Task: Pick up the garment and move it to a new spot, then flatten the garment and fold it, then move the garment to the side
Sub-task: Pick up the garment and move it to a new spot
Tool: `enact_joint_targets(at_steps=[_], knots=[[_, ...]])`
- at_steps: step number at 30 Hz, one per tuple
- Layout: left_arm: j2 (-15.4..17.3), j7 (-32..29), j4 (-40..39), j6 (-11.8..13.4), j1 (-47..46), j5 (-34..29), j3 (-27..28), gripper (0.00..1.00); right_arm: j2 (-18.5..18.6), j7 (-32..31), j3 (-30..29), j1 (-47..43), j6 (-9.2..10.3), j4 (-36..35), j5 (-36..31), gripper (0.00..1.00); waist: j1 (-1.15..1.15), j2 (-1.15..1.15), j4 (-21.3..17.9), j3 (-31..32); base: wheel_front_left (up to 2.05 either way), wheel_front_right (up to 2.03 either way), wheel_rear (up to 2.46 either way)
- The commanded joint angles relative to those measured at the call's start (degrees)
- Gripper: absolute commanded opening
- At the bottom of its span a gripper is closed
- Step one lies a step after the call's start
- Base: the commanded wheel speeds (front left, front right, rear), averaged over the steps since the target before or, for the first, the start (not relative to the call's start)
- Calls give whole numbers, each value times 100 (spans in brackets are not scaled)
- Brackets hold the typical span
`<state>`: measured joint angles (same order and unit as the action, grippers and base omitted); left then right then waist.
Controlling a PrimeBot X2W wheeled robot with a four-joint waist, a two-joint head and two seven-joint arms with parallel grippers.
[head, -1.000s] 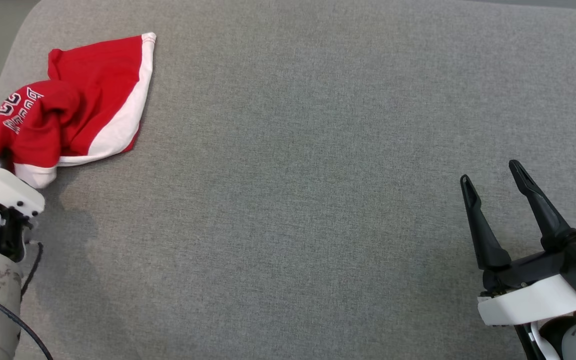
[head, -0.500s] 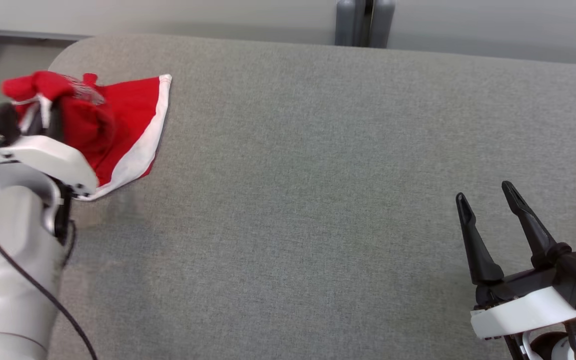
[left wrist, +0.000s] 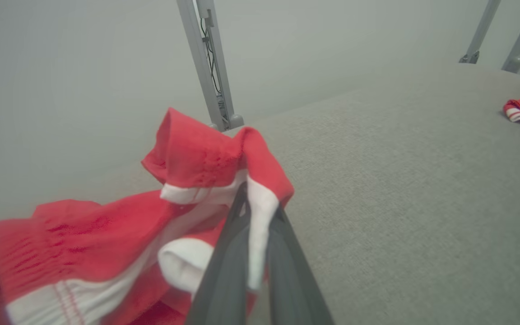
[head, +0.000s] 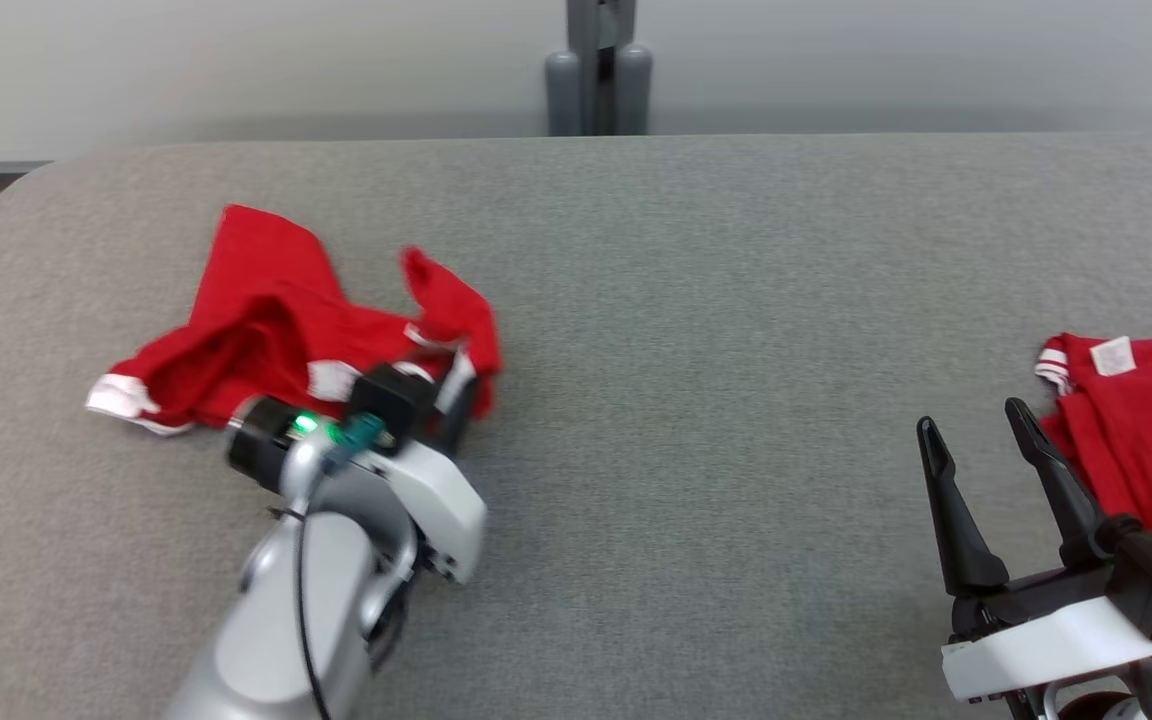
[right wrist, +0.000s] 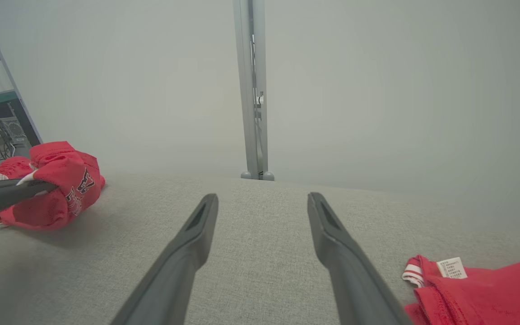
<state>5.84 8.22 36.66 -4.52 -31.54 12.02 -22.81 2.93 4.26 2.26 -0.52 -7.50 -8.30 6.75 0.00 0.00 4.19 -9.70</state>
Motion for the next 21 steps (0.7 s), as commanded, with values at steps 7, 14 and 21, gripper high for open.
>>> enact_joint_targets(at_steps=[7, 14, 21], knots=[[-147, -816, -1090, -189, 620, -289, -1080, 0, 0, 133, -14, 82, 2, 112, 147, 100, 0, 0, -662, -88, 0, 0, 0], [-208, -1341, -1512, -290, 594, -242, -1966, 0, -1, 304, -5, 213, 2, 298, 348, 100, 0, 0, -1401, -382, 0, 0, 0], [-227, -1508, -1306, -304, 518, -5, -2475, 0, -2, 456, -48, 252, 2, 495, 499, 100, 0, 0, -1742, -490, 0, 0, 0]])
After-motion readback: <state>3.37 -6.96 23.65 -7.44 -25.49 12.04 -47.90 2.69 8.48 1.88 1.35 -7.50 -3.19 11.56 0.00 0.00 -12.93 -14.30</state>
